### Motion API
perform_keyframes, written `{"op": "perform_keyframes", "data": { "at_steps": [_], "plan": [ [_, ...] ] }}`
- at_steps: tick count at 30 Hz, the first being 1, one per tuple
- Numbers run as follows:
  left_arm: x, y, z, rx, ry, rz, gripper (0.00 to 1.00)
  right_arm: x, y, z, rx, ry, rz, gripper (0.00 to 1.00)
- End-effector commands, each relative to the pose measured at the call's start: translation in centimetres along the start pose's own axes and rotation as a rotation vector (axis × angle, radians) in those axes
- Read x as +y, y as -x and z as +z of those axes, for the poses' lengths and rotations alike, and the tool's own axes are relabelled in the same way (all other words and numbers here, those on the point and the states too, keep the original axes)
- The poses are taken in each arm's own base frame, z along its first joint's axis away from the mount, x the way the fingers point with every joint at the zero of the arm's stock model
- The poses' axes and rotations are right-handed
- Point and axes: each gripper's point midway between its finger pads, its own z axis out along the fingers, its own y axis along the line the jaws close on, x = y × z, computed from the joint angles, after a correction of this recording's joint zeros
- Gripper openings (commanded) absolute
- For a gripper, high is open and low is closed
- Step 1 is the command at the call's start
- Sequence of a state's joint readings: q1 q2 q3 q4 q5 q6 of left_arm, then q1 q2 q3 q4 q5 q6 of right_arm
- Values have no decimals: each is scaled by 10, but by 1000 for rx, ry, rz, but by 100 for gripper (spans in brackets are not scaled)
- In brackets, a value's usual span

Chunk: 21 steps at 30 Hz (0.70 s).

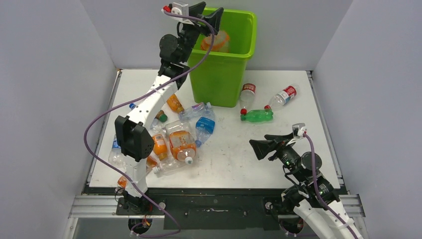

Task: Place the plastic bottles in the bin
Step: Place the plastic bottle in the trash bin, then pick up the plastic bottle at the center of the board.

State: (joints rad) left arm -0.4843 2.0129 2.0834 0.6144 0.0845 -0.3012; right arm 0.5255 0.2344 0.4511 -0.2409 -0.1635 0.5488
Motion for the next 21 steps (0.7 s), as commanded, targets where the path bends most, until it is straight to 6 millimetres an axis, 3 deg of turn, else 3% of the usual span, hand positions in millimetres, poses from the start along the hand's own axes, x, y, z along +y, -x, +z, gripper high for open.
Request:
{"op": "perform_keyframes", "data": {
  "at_steps": [1, 5, 9, 11, 12, 14, 16, 21],
  "plan": [
    [-35, 88, 10, -176, -73, 13, 83, 4, 9, 2, -16, 10, -36, 90],
    [-61, 134, 3, -232, -102, 14, 98, 4, 14, 0, -26, -3, -33, 90],
    [-95, 168, -25, -226, -122, 76, 96, 1, 16, 1, -39, -28, 3, 90],
    [-114, 189, -52, -196, -109, 151, 96, -5, 15, 4, -38, -60, 30, 90],
    [-117, 170, -61, -129, -92, 203, 96, -8, 14, 6, -35, -77, 40, 90],
    [-126, 160, -95, -12, -65, 289, 96, -13, 12, 10, -28, -104, 46, 90],
    [-120, 140, -128, 125, -27, 332, 96, -19, 9, 15, -19, -136, 48, 90],
    [-72, 88, -231, 444, 142, 366, 96, -43, -6, 34, 29, -254, 63, 90]
  ]
}}
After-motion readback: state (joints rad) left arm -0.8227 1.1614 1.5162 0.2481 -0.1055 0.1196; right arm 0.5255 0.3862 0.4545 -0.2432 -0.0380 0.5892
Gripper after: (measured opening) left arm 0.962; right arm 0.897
